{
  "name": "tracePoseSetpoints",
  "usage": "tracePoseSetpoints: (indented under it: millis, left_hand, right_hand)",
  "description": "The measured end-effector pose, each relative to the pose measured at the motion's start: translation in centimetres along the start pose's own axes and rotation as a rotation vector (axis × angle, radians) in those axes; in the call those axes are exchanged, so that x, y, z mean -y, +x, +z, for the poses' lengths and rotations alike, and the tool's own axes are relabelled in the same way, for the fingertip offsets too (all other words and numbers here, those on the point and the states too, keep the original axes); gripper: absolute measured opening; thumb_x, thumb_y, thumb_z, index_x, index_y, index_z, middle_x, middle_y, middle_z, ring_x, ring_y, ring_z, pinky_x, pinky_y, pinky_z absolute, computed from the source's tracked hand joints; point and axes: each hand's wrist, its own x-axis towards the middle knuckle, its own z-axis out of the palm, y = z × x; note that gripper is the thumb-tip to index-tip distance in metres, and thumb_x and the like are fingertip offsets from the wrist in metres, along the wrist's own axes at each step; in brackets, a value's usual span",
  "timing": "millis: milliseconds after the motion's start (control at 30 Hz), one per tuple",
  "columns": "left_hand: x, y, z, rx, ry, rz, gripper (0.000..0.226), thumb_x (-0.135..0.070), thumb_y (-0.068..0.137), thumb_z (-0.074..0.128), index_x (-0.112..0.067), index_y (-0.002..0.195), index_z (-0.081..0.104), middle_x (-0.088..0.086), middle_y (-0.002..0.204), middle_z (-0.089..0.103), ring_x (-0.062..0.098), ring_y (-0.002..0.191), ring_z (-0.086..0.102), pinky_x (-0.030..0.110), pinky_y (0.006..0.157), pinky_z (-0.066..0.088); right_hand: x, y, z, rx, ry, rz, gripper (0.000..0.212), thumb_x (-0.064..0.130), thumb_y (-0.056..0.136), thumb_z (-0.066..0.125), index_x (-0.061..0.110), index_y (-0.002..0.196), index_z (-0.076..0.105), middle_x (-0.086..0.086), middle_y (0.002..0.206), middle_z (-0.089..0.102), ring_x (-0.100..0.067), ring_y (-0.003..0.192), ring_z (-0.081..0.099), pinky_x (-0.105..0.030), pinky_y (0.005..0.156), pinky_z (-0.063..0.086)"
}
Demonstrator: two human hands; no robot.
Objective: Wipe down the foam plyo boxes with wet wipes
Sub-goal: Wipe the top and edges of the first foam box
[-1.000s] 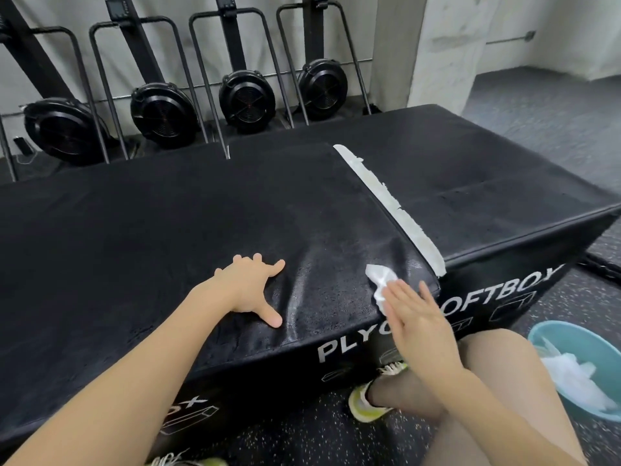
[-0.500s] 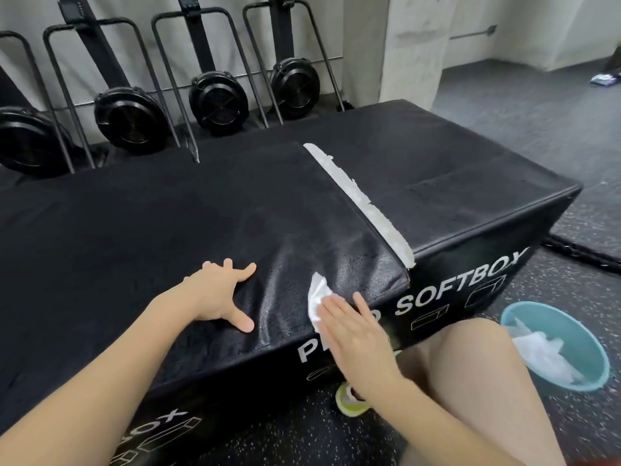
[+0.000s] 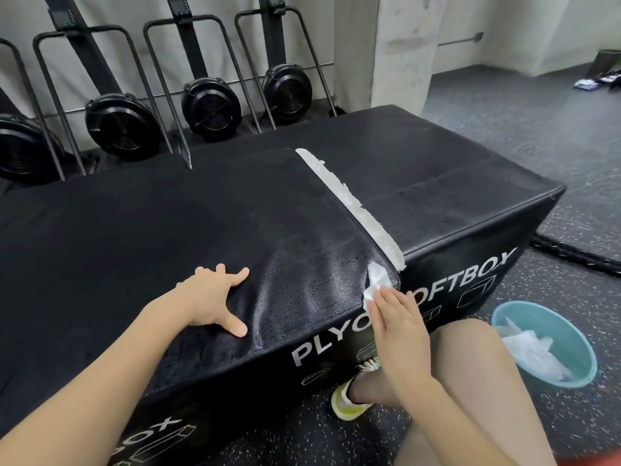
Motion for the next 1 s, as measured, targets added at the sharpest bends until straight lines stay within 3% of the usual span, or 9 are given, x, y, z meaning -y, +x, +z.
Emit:
tracePoseSetpoints:
  millis: [133, 200, 267, 400, 467, 533, 733, 867, 1000]
  left_hand:
    - [-0.2, -0.2, -0.2, 0.007, -0.001, 0.002, 0.125, -0.067, 0.068, 0.080, -0.043, 0.159, -0.001, 0.009, 0.161, 0.022, 0.038, 0.146, 0.021, 0.055, 0.110, 0.039]
    - [-0.3, -0.1, -0.2, 0.011, 0.001, -0.002, 0.124, -0.067, 0.069, 0.080, -0.042, 0.159, -0.001, 0.009, 0.161, 0.022, 0.039, 0.146, 0.020, 0.055, 0.110, 0.038]
    - [-0.2, 0.0, -0.1, 0.007, 0.002, -0.002, 0.125, -0.068, 0.068, 0.080, -0.042, 0.159, -0.002, 0.008, 0.160, 0.023, 0.039, 0.146, 0.020, 0.055, 0.109, 0.039]
    - [-0.1, 0.1, 0.0, 0.001, -0.008, 0.001, 0.126, -0.068, 0.066, 0.081, -0.043, 0.159, -0.001, 0.008, 0.160, 0.024, 0.037, 0.144, 0.022, 0.054, 0.108, 0.040]
    - [-0.1, 0.2, 0.0, 0.000, -0.011, 0.007, 0.126, -0.068, 0.066, 0.081, -0.043, 0.159, -0.001, 0.008, 0.161, 0.023, 0.037, 0.145, 0.021, 0.055, 0.110, 0.039]
    - [0.0, 0.1, 0.0, 0.000, -0.014, 0.008, 0.126, -0.068, 0.066, 0.081, -0.042, 0.159, -0.001, 0.007, 0.161, 0.023, 0.038, 0.146, 0.020, 0.056, 0.110, 0.038]
    - [0.2, 0.4, 0.3, -0.013, -0.023, 0.009, 0.127, -0.068, 0.065, 0.082, -0.044, 0.159, 0.000, 0.008, 0.162, 0.022, 0.038, 0.145, 0.021, 0.057, 0.109, 0.039]
    - [0.2, 0.6, 0.2, -0.014, -0.038, 0.003, 0.131, -0.068, 0.060, 0.085, -0.044, 0.159, 0.003, 0.013, 0.160, 0.026, 0.034, 0.139, 0.031, 0.056, 0.107, 0.042]
    - [0.3, 0.8, 0.3, -0.018, -0.027, 0.004, 0.133, -0.071, 0.058, 0.084, -0.044, 0.159, 0.003, 0.011, 0.158, 0.028, 0.034, 0.137, 0.033, 0.058, 0.106, 0.042]
  right_hand:
    - [-1.2, 2.7, -1.8, 0.035, 0.016, 0.143, 0.037, 0.032, 0.105, 0.039, 0.015, 0.100, 0.070, 0.007, 0.097, 0.070, -0.021, 0.095, 0.059, -0.044, 0.105, 0.041]
    - [-1.3, 3.7, -2.5, 0.053, 0.102, 0.331, 0.039, 0.035, 0.106, 0.042, 0.017, 0.081, 0.066, 0.002, 0.064, 0.062, -0.029, 0.074, 0.056, -0.033, 0.081, 0.047]
    - [-0.3, 3.8, -3.0, 0.074, 0.242, 0.527, 0.039, 0.038, 0.103, 0.049, 0.017, 0.074, 0.065, -0.006, 0.052, 0.054, -0.032, 0.065, 0.053, -0.014, 0.062, 0.036]
    - [1.7, 2.4, -3.6, 0.044, 0.430, 0.720, 0.039, 0.038, 0.095, 0.063, 0.000, 0.093, 0.070, -0.021, 0.087, 0.068, -0.032, 0.092, 0.062, -0.025, 0.072, 0.040]
    - [2.1, 1.9, -3.6, 0.037, 0.507, 0.790, 0.035, 0.040, 0.089, 0.069, 0.005, 0.091, 0.074, -0.017, 0.094, 0.070, -0.027, 0.097, 0.062, -0.024, 0.074, 0.044]
    - [2.3, 2.1, -3.5, 0.011, 0.588, 0.841, 0.021, 0.042, 0.082, 0.075, 0.021, 0.077, 0.079, -0.005, 0.081, 0.074, -0.020, 0.087, 0.068, -0.019, 0.074, 0.047]
    - [1.2, 3.5, -2.3, -0.022, 0.806, 1.001, 0.023, 0.050, 0.057, 0.078, 0.028, 0.062, 0.074, 0.008, 0.057, 0.067, -0.018, 0.069, 0.066, -0.053, 0.085, 0.058]
    - [3.9, 0.7, -0.6, 0.009, 0.803, 1.046, 0.042, 0.035, 0.080, 0.077, 0.011, 0.051, 0.061, 0.002, 0.051, 0.063, -0.022, 0.063, 0.061, -0.032, 0.066, 0.044]
    - [8.2, -2.0, 0.9, 0.175, 0.869, 1.021, 0.047, 0.028, 0.085, 0.075, 0.010, 0.048, 0.052, 0.006, 0.047, 0.051, -0.016, 0.059, 0.062, -0.031, 0.062, 0.035]
